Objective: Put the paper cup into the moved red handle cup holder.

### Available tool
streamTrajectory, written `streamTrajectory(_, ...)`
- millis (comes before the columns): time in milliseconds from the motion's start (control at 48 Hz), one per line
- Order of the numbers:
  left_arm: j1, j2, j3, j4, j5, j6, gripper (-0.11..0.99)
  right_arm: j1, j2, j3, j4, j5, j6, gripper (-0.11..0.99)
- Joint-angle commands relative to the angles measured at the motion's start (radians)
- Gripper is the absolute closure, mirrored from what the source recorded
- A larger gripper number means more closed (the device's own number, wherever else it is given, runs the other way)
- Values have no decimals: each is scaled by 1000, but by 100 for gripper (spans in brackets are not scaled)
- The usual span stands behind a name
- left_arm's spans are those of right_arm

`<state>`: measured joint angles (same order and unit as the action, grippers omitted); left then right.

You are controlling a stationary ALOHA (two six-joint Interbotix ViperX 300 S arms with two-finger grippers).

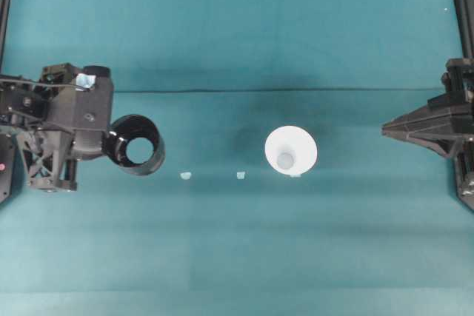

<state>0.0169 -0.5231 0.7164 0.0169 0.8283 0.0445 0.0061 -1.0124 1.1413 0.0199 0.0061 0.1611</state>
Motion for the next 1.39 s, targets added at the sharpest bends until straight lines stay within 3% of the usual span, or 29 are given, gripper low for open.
streamTrajectory(0,0,-9,-29,3,-2,0,62,3,8,-12,0,-5,8,99)
streamTrajectory(354,0,46,-112,3,-31,0,62,3,6,-12,2,-5,9,99)
streamTrajectory(562,2,209,-230,3,-121,2,62,2,6,-12,0,-5,9,99)
streamTrajectory(874,2,422,-371,3,-123,3,62,2,2,-12,0,-5,8,99)
streamTrajectory(1145,3,509,-364,6,-135,5,62,3,0,-11,0,-5,6,99)
streamTrajectory(1374,3,560,-330,6,-232,3,62,2,0,-11,0,-6,6,99)
